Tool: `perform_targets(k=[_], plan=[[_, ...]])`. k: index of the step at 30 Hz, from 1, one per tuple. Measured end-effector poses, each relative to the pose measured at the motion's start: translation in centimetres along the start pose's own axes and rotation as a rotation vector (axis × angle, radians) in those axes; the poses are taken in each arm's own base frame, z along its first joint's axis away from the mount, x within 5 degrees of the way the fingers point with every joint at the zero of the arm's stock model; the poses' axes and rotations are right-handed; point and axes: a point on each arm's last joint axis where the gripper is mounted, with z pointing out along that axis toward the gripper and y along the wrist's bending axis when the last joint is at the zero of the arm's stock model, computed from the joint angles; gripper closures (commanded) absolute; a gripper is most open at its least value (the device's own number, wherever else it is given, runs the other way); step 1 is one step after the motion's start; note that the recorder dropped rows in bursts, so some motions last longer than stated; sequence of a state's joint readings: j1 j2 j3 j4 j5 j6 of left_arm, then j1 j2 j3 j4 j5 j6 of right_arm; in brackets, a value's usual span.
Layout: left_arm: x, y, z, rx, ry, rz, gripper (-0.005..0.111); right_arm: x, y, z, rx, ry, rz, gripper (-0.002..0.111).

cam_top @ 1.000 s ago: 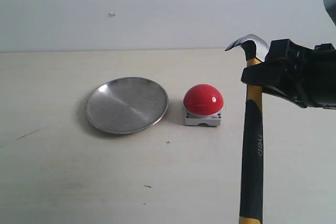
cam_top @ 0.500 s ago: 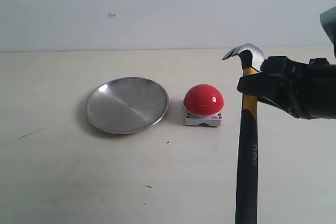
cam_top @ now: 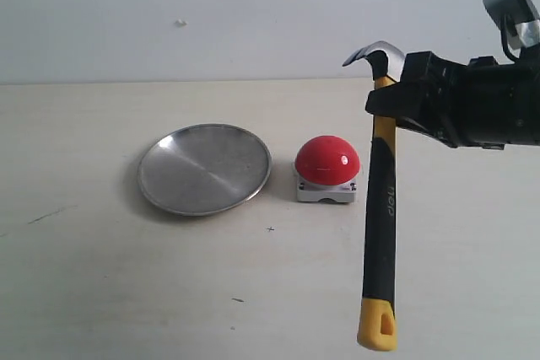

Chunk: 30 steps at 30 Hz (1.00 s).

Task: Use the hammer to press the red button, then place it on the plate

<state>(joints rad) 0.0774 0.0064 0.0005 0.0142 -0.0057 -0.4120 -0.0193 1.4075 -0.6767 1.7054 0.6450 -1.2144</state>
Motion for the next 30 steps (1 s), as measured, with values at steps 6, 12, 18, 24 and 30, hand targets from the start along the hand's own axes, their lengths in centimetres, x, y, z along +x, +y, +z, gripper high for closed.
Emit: perform_targets(k=[6,12,18,24,30], plan=[[-0.5,-0.2,0.0,0.024,-0.049,-0.101,0.107,-1.6,-0.1,2.1,-0.024,0.017,-0.008,0.108],[-0.5,-0.2,0.5,0.020,-0.037,-0.109,0.107,-2.4,2.2,5.3,-0.025,0.026,-0.076,0.108],[0.3,0.1,1.7,-0.028,0.069,-0.094,0.107,-2.1,4.6,7.7,-0.058,0.051,-0.117,0.108],[0.8,0.1,2.7,-0.030,0.126,-0.071,0.107,-1.5,4.9,8.4,-0.051,0.070,-0.122,0.108],[1.1,-0.6,3.3,0.055,0.159,-0.014,0.107,-1.5,4.8,8.5,-0.045,0.069,-0.120,0.108]])
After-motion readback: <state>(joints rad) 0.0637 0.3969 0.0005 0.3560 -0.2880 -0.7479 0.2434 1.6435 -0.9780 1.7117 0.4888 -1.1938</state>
